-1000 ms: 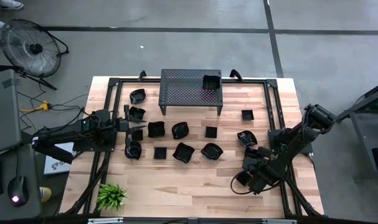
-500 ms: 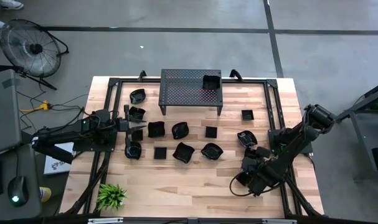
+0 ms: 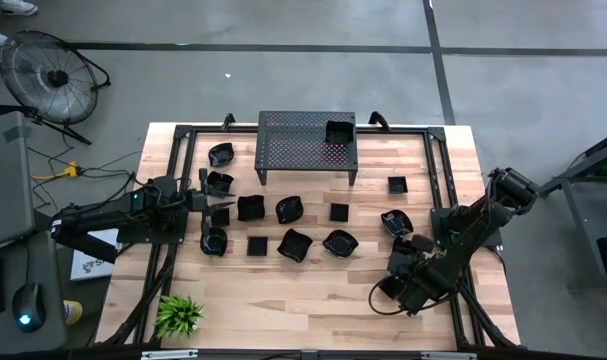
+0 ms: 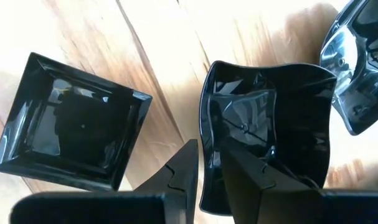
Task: Pick & Place Mini shaped plates
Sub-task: Stack the black distorted square plate on top of the black distorted square plate on the shelf
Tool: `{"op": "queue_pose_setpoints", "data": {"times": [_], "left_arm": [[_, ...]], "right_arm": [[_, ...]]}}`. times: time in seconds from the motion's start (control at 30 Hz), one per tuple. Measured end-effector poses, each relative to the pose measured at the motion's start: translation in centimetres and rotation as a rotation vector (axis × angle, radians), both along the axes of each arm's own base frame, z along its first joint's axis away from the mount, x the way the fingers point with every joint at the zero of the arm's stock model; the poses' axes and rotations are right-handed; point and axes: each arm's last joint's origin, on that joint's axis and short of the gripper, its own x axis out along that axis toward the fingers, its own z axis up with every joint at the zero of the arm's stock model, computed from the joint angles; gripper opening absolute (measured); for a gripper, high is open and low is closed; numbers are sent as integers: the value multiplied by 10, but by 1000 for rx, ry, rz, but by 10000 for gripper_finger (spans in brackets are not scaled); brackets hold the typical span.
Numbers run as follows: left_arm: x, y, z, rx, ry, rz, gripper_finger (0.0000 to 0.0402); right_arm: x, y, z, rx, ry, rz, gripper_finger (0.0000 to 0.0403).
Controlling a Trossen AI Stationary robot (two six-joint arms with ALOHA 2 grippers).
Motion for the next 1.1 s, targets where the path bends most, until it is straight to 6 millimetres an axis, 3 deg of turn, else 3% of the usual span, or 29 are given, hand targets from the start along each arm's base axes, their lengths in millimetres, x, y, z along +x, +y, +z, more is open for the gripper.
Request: {"op": "queue_pose_setpoints", "data": {"times": [0.17,0.47,0.77,1.1], "left_arm": [[0,0,0,0,0,0,80],[0,0,0,0,0,0,80],[0,0,0,0,0,0,80],[0,0,0,0,0,0,80]], "right_arm": [[-4,-4,-10,16,20,-20,62],[0,-6,-9,16,15,-17,61],[0,-7,-9,12,26,-20,5],[5,-10,-5,45,71,-58,3]]}}
